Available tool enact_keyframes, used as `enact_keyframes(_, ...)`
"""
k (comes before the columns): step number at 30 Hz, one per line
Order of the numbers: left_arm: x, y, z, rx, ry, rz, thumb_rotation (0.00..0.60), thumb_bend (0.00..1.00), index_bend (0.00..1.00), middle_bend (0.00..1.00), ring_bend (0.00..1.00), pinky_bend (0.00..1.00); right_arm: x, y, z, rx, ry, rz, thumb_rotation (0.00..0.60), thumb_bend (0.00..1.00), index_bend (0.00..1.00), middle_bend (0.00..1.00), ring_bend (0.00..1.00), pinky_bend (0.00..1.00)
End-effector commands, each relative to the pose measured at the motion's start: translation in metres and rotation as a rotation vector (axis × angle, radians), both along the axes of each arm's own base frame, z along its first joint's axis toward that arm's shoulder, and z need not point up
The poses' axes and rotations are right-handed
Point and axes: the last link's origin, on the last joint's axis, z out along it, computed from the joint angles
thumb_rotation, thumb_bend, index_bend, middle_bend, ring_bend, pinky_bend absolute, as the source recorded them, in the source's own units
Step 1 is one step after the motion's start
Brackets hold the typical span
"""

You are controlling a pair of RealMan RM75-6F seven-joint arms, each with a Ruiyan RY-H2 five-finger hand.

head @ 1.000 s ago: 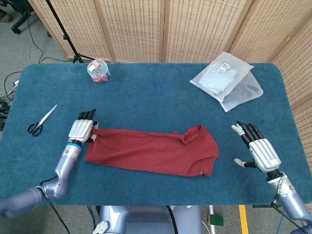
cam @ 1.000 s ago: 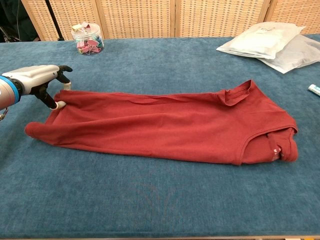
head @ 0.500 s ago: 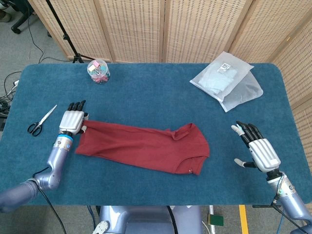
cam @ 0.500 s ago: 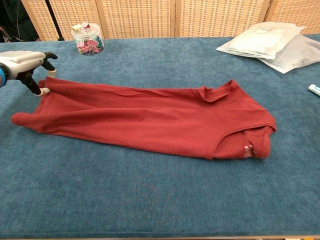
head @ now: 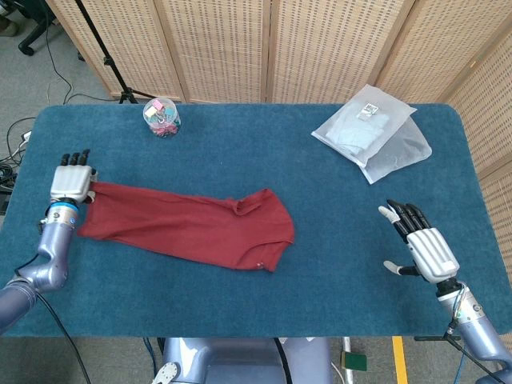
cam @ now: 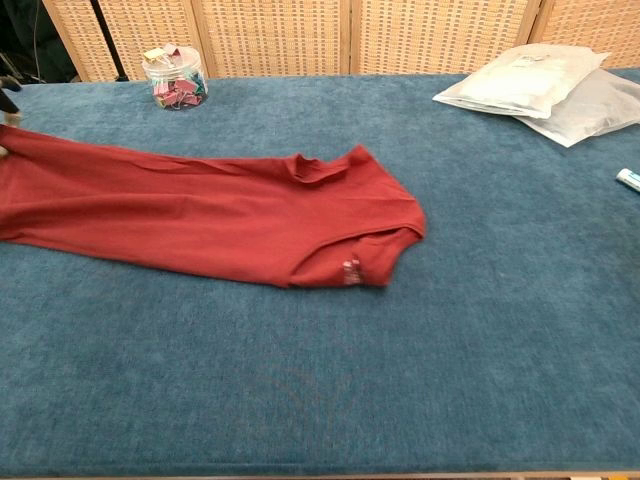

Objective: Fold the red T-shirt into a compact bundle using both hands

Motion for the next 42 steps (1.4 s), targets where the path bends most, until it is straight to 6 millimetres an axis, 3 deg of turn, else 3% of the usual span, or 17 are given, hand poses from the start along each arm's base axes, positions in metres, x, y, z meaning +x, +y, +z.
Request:
enact_keyframes(1,-0.011,0.01,0.012,0.025,-0.002,0.035,0.6,0.57,0.76,0.0,0.0,0.0,0.0,0.0,-0.001,0.001,0.002,0.0,0.6,0.0,0.0,0.0,0.0,0.01)
enact_keyframes(10,-0.012,0.017,0.009,0.01,0.013,0.032,0.6,0.57,0.76,0.0,0.0,0.0,0.0,0.0,-0.001,0.003,0.004,-0.001,0.6,0.0,0.0,0.0,0.0,0.01)
enact_keyframes(17,0.005,0.015,0.008,-0.015,-0.095,0.013,0.6,0.59,0.76,0.0,0.0,0.0,0.0,0.001,0.002,-0.001,-0.004,0.002,0.6,0.0,0.0,0.0,0.0,0.01)
enact_keyframes(22,0.056,-0.009,0.018,-0.108,-0.262,-0.055,0.6,0.61,0.76,0.0,0.0,0.0,0.0,0.001,0.002,0.003,-0.001,0.001,0.6,0.0,0.0,0.0,0.0,0.01)
enact_keyframes(27,0.1,-0.023,0.016,-0.113,-0.303,-0.124,0.6,0.61,0.76,0.0,0.0,0.0,0.001,0.002,0.003,0.0,-0.004,0.005,0.6,0.0,0.0,0.0,0.0,0.01)
enact_keyframes(34,0.144,-0.032,-0.002,-0.117,-0.329,-0.199,0.6,0.61,0.76,0.0,0.0,0.0,0.001,0.002,0.004,0.0,-0.01,0.004,0.6,0.0,0.0,0.0,0.0,0.01)
enact_keyframes(42,0.193,-0.032,-0.036,-0.137,-0.32,-0.273,0.6,0.61,0.76,0.0,0.0,0.0,0.0,0.002,0.008,-0.001,-0.02,0.007,0.6,0.0,0.0,0.0,0.0,0.01)
